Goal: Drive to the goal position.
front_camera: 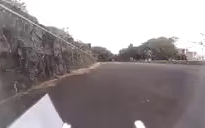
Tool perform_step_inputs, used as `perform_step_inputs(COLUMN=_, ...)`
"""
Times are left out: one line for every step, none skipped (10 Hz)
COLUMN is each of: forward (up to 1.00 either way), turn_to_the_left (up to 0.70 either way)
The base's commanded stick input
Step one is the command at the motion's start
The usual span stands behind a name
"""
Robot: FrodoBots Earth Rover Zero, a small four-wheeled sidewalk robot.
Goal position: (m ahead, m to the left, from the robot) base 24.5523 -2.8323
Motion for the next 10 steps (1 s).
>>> perform_step_inputs(forward=1.0, turn_to_the_left=0.0)
perform_step_inputs(forward=1.0, turn_to_the_left=-0.14)
perform_step_inputs(forward=1.0, turn_to_the_left=-0.02)
perform_step_inputs(forward=1.0, turn_to_the_left=-0.12)
perform_step_inputs(forward=1.0, turn_to_the_left=-0.05)
perform_step_inputs(forward=1.0, turn_to_the_left=-0.02)
perform_step_inputs(forward=1.0, turn_to_the_left=-0.06)
perform_step_inputs(forward=1.0, turn_to_the_left=-0.11)
perform_step_inputs(forward=1.0, turn_to_the_left=-0.03)
perform_step_inputs(forward=1.0, turn_to_the_left=-0.07)
